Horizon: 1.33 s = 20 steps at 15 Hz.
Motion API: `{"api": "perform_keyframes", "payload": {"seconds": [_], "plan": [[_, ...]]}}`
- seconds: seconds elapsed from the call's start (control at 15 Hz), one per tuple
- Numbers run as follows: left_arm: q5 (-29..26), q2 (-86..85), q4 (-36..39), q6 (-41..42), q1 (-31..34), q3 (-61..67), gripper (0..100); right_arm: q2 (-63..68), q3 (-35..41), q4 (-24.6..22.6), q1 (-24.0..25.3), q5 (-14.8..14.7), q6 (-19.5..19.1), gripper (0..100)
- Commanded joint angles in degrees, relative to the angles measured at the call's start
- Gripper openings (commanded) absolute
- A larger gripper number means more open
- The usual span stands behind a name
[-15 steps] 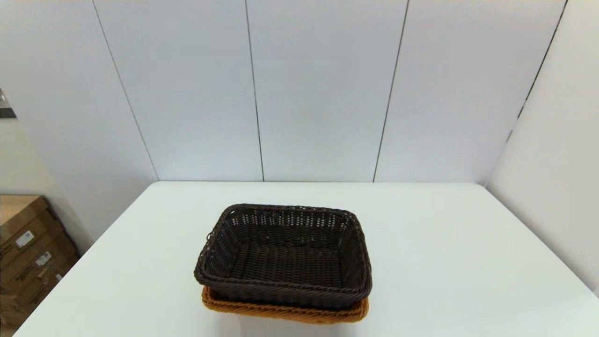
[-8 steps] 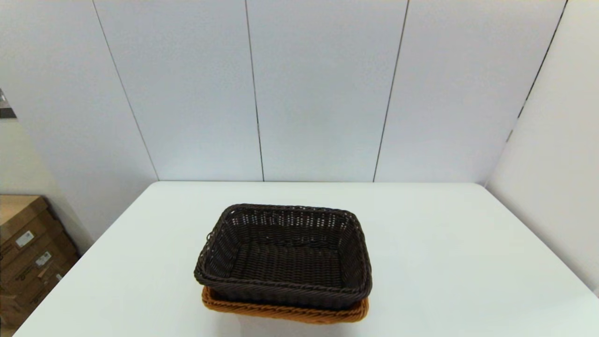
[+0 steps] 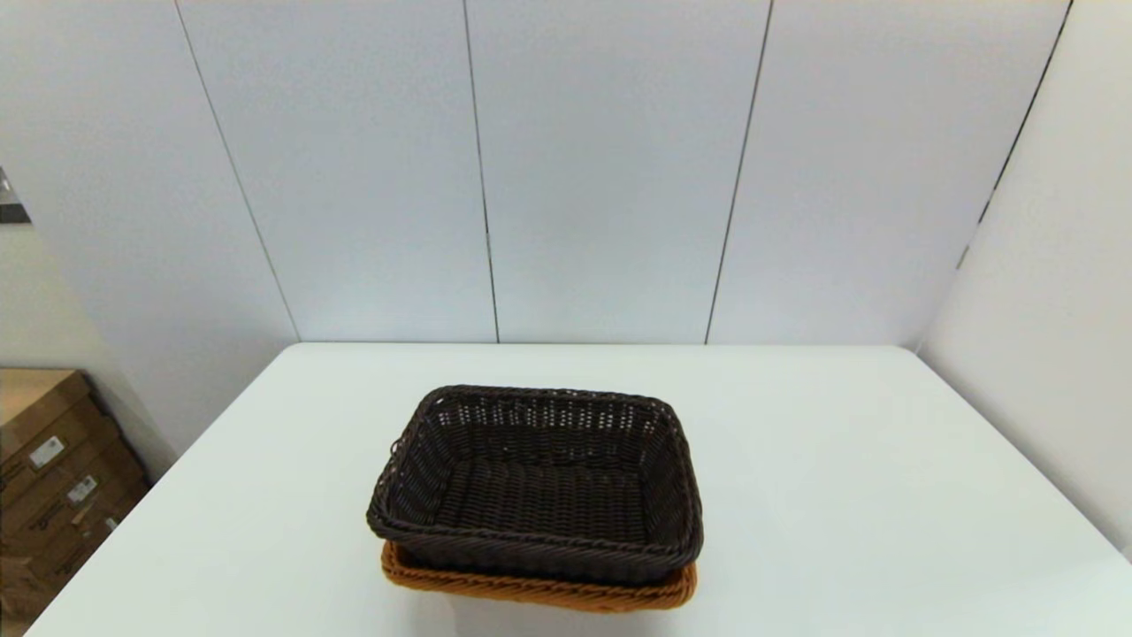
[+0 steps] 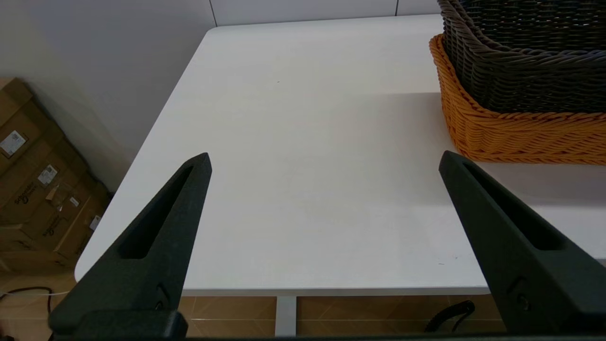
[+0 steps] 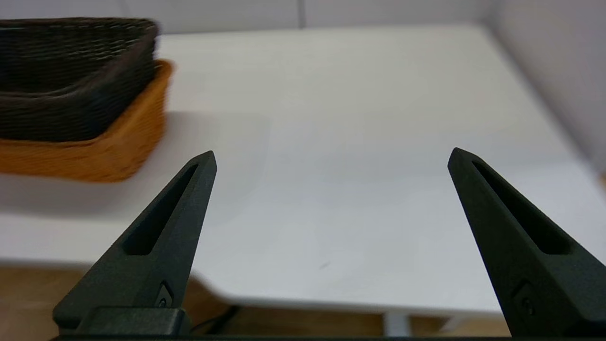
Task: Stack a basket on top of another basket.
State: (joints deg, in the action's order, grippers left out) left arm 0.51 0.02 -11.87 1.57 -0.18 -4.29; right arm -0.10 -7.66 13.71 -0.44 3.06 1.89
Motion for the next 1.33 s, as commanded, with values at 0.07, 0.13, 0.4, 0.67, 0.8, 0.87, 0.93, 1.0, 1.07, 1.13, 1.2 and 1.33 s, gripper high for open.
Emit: {"api": "perform_keyframes", "payload": {"seconds": [0.07, 0.13, 0.4, 0.67, 0.8, 0.87, 0.93, 1.0, 1.07, 1.13, 1.2, 1.33], "plan": [[0.1, 0.0, -0.1, 0.0, 0.0, 0.1, 100, 0.1, 4.8, -5.7, 0.0, -1.7, -6.8, 100], [0.1, 0.0, -0.1, 0.0, 0.0, 0.0, 100, 0.1, 4.9, -6.3, 0.0, -1.7, -6.7, 100], [0.1, 0.0, -0.1, 0.0, 0.0, 0.0, 100, 0.1, 6.3, -10.0, 0.0, -2.1, -7.0, 100], [0.0, 0.0, -0.1, 0.0, 0.0, 0.0, 100, 0.1, 6.1, -9.4, 0.0, -1.9, -6.6, 100], [0.0, 0.0, -0.1, 0.0, 0.0, 0.0, 100, 0.1, 6.1, -9.4, 0.0, -1.9, -6.6, 100], [0.0, 0.0, -0.1, 0.0, 0.0, 0.0, 100, 0.1, 6.1, -9.5, 0.0, -1.9, -6.5, 100], [0.0, 0.0, -0.1, 0.0, 0.0, 0.0, 100, 0.1, 6.1, -9.4, 0.0, -2.2, -6.0, 100], [0.0, 0.0, -0.1, 0.0, 0.0, 0.1, 100, 0.1, 6.1, -9.4, 0.0, -2.2, -5.6, 100], [0.1, 0.0, -0.1, 0.0, 0.0, 0.0, 100, 0.1, 6.1, -9.4, 0.0, -2.3, -5.3, 100], [0.0, 0.0, -0.1, 0.0, 0.0, 0.1, 100, 0.1, 6.1, -9.4, 0.0, -2.3, -5.2, 100], [0.0, 0.0, -0.1, 0.0, 0.0, 0.0, 100, 0.1, 6.1, -9.4, 0.0, -2.3, -5.2, 100], [0.0, 0.0, -0.1, 0.0, 0.0, 0.0, 100, 0.1, 6.1, -9.4, 0.0, -2.3, -5.2, 100]]}}
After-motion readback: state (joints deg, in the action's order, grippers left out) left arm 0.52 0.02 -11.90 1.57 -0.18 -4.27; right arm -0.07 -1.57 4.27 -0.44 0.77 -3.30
